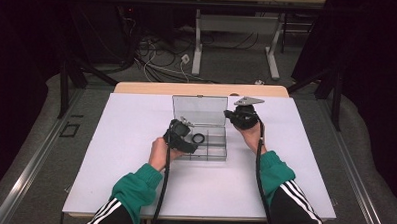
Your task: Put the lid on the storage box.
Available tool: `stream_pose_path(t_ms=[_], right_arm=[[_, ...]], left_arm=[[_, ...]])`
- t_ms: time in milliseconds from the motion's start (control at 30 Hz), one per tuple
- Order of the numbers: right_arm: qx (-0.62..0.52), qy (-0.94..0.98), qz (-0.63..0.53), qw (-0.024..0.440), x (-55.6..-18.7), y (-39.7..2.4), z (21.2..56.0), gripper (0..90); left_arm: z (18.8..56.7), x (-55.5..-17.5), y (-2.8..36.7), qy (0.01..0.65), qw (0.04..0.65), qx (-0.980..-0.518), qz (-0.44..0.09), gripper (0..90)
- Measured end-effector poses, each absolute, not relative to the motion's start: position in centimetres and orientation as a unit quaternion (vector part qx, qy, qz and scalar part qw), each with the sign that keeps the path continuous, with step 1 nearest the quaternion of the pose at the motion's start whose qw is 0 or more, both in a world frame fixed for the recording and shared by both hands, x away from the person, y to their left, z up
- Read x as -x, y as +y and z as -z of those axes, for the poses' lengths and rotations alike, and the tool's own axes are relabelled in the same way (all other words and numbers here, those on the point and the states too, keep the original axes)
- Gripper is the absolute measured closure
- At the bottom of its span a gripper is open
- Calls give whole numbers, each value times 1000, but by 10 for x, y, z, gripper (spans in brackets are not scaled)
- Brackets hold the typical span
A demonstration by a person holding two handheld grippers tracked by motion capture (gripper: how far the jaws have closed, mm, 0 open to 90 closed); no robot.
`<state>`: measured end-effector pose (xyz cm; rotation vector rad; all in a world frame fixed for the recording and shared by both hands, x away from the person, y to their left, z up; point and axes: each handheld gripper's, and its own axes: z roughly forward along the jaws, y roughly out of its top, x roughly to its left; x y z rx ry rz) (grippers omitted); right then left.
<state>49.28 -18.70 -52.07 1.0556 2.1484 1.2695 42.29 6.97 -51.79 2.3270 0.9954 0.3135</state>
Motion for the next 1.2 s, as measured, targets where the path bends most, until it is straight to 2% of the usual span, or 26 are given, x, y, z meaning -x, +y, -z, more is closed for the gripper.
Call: stream_pose_path(t_ms=[133, 333, 800, 933, 1067, 1200], right_arm=[[-379, 774, -460, 214, -492, -187, 521, 900], [-375, 777, -458, 214, -490, -187, 519, 900], [-335, 808, -443, 195, -463, -196, 515, 900], [-335, 818, -430, 186, -448, -203, 516, 806], [-336, 828, -418, 162, -435, -212, 517, 619], [-337, 831, -420, 143, -423, -220, 521, 388]], left_arm=[[506, -411, 79, 382, 308, -862, -128, 163], [498, -394, 100, 388, 315, -855, -139, 94], [482, -363, 155, 404, 331, -838, -156, 1], [489, -355, 164, 402, 329, -839, -160, 0], [495, -351, 172, 399, 330, -841, -159, 0], [498, -346, 181, 396, 336, -839, -162, 0]])
